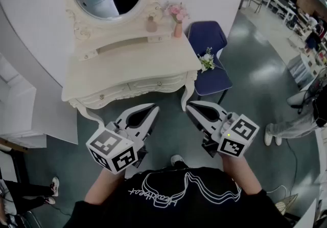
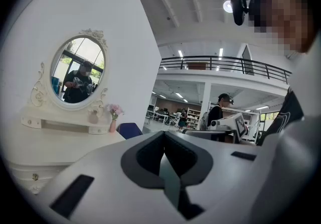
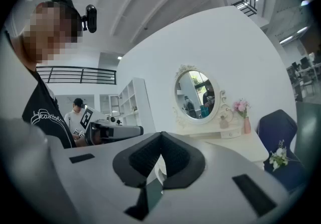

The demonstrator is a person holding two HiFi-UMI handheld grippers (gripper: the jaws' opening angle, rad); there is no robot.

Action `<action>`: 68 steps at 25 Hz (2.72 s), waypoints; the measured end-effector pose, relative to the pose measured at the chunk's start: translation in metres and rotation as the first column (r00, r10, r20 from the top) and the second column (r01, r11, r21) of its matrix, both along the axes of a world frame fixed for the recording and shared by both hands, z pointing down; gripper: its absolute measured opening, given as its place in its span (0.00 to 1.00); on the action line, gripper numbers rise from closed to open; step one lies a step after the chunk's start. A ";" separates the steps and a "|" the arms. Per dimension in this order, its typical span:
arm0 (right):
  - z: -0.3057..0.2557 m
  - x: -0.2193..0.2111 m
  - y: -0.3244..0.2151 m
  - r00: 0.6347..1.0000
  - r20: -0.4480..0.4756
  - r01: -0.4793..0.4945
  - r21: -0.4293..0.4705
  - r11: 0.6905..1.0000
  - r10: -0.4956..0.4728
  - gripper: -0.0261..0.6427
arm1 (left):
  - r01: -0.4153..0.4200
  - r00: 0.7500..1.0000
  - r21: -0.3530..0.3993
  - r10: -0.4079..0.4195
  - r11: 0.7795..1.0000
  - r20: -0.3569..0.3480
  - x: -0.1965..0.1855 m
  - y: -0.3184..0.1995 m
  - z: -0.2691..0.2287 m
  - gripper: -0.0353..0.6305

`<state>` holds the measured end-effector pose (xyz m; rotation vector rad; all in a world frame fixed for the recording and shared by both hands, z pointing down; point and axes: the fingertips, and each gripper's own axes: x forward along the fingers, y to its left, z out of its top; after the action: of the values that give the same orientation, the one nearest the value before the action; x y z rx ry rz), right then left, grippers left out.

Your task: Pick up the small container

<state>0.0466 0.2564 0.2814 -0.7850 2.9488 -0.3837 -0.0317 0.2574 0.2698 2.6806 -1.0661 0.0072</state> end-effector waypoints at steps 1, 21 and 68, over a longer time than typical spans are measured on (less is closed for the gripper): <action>0.000 -0.001 0.001 1.000 -0.001 -0.004 0.000 1.000 0.004 0.05 | -0.001 1.000 -0.001 0.001 1.000 -0.001 -0.002 0.001 0.000 0.06; 0.004 -0.016 -0.005 0.985 -0.069 -0.153 0.061 0.986 0.157 0.05 | 0.026 1.000 -0.005 -0.026 1.000 0.005 -0.045 0.010 0.008 0.06; 0.067 -0.034 -0.422 0.995 -0.092 -0.037 -0.060 0.998 0.031 0.05 | 0.105 0.994 -0.106 -0.100 0.989 0.047 -0.044 -0.416 0.064 0.06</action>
<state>0.0127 -0.1652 0.3489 -0.8816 3.0163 -0.4506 -0.0758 -0.1591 0.3337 2.5371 -1.1799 0.0996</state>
